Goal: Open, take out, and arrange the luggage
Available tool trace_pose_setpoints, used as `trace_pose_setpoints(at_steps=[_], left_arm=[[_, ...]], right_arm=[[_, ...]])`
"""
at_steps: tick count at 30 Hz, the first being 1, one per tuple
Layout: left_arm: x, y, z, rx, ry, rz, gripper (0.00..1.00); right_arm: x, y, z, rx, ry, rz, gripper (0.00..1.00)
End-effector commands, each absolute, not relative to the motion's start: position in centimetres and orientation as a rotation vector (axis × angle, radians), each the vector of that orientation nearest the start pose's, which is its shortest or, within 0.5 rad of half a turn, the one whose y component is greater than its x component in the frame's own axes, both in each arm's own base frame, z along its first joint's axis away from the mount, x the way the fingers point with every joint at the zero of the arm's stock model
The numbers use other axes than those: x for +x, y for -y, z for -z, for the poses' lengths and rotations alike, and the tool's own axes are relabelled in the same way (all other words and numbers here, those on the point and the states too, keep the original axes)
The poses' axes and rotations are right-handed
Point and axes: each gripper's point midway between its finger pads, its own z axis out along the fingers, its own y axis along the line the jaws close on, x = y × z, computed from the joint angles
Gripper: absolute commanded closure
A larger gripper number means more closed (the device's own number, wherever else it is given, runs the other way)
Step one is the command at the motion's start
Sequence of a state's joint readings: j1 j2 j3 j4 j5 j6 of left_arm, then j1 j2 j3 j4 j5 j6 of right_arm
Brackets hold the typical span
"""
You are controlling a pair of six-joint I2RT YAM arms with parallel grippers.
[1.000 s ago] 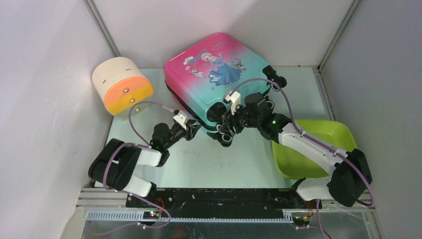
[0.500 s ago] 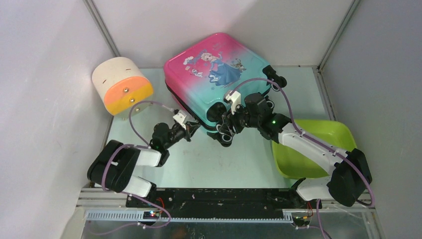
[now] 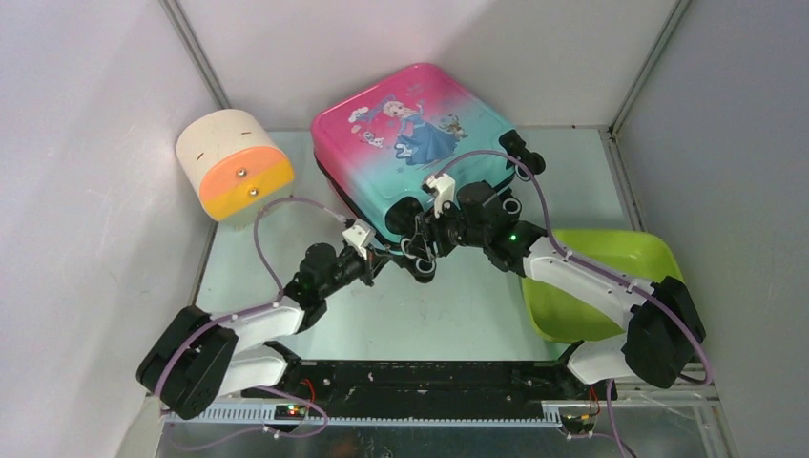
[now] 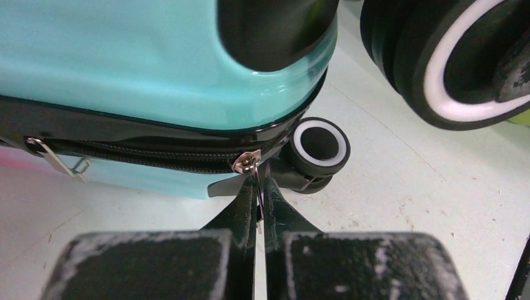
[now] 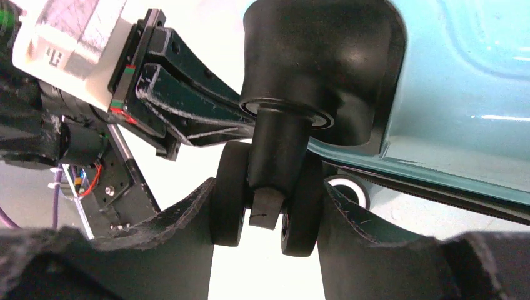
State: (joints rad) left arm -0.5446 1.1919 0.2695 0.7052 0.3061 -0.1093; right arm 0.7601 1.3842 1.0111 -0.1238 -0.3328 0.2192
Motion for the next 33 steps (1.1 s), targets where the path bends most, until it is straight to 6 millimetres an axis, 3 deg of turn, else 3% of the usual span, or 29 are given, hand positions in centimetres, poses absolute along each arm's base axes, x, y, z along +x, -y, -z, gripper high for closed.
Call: trace_pose_setpoints(at_steps=[1, 8, 12, 14, 15, 19, 20, 21, 23, 27, 30, 33], left_arm=[[24.1, 26.2, -15.0, 0.660, -1.630, 0.908, 1.00], [21.3, 29.1, -15.6, 0.720, -1.580, 0.963, 1.00], [20.7, 30.2, -16.1, 0.775, -1.587, 0.936, 1.00], [20.7, 30.1, -16.3, 0.762, -1.590, 0.927, 0.94], [20.6, 30.0, -16.1, 0.758, -1.598, 0.924, 0.87], [20.4, 29.1, -16.8, 0.718, -1.594, 0.915, 0.58], [20.3, 28.9, -16.8, 0.712, -1.597, 0.913, 0.54], [20.3, 28.6, -16.8, 0.704, -1.602, 0.905, 0.42], [20.2, 28.3, -16.9, 0.695, -1.612, 0.898, 0.28], [20.0, 27.5, -17.2, 0.679, -1.632, 0.881, 0.18], [20.1, 26.7, -17.0, 0.662, -1.677, 0.842, 0.02], [19.9, 25.5, -18.0, 0.642, -1.667, 0.810, 0.00]], right_arm=[[26.4, -36.6, -21.9, -0.729, -1.865, -0.987, 1.00], [27.0, -37.6, -20.4, -0.600, -1.937, -0.991, 1.00], [27.0, -38.1, -19.9, -0.538, -1.969, -1.000, 1.00], [27.1, -38.1, -19.7, -0.506, -1.986, -0.998, 1.00], [27.2, -38.0, -19.6, -0.492, -1.995, -0.998, 1.00], [27.1, -36.5, -18.8, -0.464, -2.063, -0.952, 0.83], [27.2, -36.1, -19.2, -0.460, -2.062, -0.955, 0.75], [27.2, -35.6, -19.0, -0.465, -2.076, -0.943, 0.66], [26.8, -35.1, -19.7, -0.505, -2.060, -0.935, 0.54], [25.9, -33.9, -21.9, -0.575, -1.995, -0.918, 0.31], [25.6, -32.9, -22.5, -0.582, -1.977, -0.887, 0.22], [24.9, -31.3, -22.6, -0.546, -1.944, -0.895, 0.12]])
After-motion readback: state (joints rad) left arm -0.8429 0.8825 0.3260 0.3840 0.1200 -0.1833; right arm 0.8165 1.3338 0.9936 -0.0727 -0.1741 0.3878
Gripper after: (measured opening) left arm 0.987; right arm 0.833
